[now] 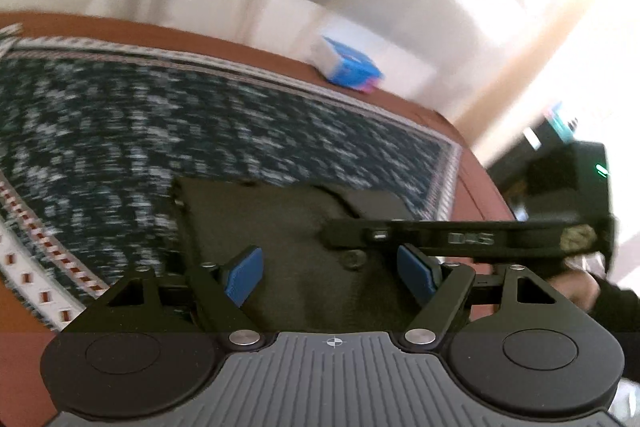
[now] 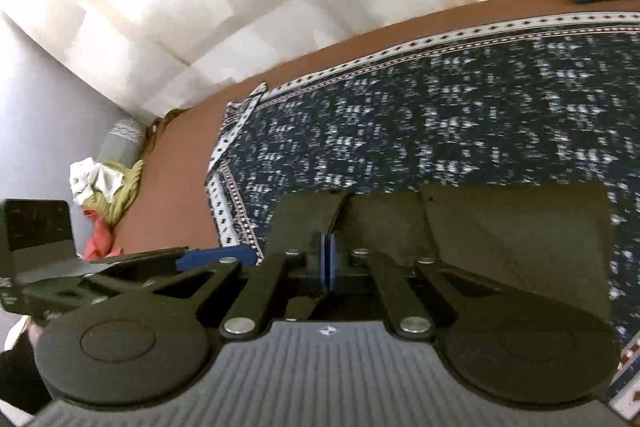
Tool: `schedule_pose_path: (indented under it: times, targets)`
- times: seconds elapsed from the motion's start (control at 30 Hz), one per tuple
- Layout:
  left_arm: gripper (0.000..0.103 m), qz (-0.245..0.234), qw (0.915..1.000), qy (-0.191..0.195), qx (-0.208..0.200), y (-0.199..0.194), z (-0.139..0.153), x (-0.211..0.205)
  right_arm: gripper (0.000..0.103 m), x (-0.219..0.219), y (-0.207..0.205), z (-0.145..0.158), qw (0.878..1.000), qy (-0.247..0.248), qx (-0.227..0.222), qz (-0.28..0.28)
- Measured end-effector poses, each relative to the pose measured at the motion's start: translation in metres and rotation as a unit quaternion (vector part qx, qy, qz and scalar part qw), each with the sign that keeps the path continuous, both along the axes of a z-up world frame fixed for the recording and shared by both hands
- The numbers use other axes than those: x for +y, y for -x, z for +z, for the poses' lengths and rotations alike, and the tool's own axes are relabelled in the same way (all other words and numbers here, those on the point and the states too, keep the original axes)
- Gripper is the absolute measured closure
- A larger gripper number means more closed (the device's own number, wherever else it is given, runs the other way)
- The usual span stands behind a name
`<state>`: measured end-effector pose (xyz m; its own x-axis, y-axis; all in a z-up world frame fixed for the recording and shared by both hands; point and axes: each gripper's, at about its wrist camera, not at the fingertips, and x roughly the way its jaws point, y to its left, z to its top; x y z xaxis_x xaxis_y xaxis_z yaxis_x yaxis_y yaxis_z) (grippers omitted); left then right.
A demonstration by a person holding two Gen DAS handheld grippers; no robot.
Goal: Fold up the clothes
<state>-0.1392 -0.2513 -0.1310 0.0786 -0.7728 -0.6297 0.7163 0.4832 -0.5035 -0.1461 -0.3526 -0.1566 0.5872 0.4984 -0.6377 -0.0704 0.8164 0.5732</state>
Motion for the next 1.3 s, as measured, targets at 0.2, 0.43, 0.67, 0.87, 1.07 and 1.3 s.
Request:
schedule_pose_path:
  times: [0.2,0.43,0.67,0.87,1.07,1.3]
  targets:
    - [0.019,-0.028,0.9983,-0.051,0.002,0.014,-0.032,-0.016,0.098,-0.008,0.009,-0.032,0.999,-0.01,0.049,-0.006]
    - [0.019,-0.03,0.9972,-0.068,-0.008,0.015,-0.035,-0.016,0.072,-0.032,0.036,0.009,0.999,-0.01,-0.026,-0.039]
    - [0.019,-0.027,0.9992,-0.026,0.016,-0.002,0.01,-0.02,0.066,-0.07,0.074,0.007,0.994,-0.006,-0.016,-0.107]
    - [0.019,-0.046,0.9962,-0.028,0.068,-0.014,0.015,-0.065,0.055,-0.071,0.099,-0.014,0.992,-0.022,0.011,-0.123]
    - [0.019,-0.049,0.9867,-0.076,0.135,-0.024,-0.006,-0.106,0.054,-0.072,0.112,-0.021,0.989,-0.032,0.007,-0.144]
    - [0.019,-0.073,0.9838,-0.104,0.126,-0.027,-0.005,-0.14,0.093,-0.049,0.107,-0.007,0.996,0.007,-0.041,-0.084]
